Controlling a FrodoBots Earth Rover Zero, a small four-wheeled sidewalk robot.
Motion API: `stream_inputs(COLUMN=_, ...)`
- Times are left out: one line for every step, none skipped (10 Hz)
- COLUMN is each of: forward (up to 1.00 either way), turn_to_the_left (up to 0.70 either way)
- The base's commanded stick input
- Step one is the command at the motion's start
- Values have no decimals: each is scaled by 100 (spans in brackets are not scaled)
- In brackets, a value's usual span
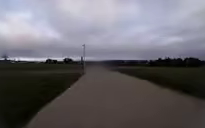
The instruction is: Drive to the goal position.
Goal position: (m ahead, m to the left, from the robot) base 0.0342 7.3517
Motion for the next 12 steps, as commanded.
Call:
stream_inputs(forward=85, turn_to_the_left=-4)
stream_inputs(forward=85, turn_to_the_left=-18)
stream_inputs(forward=85, turn_to_the_left=-32)
stream_inputs(forward=85, turn_to_the_left=-18)
stream_inputs(forward=85, turn_to_the_left=-5)
stream_inputs(forward=85, turn_to_the_left=0)
stream_inputs(forward=85, turn_to_the_left=0)
stream_inputs(forward=85, turn_to_the_left=-25)
stream_inputs(forward=85, turn_to_the_left=-9)
stream_inputs(forward=85, turn_to_the_left=0)
stream_inputs(forward=85, turn_to_the_left=0)
stream_inputs(forward=85, turn_to_the_left=0)
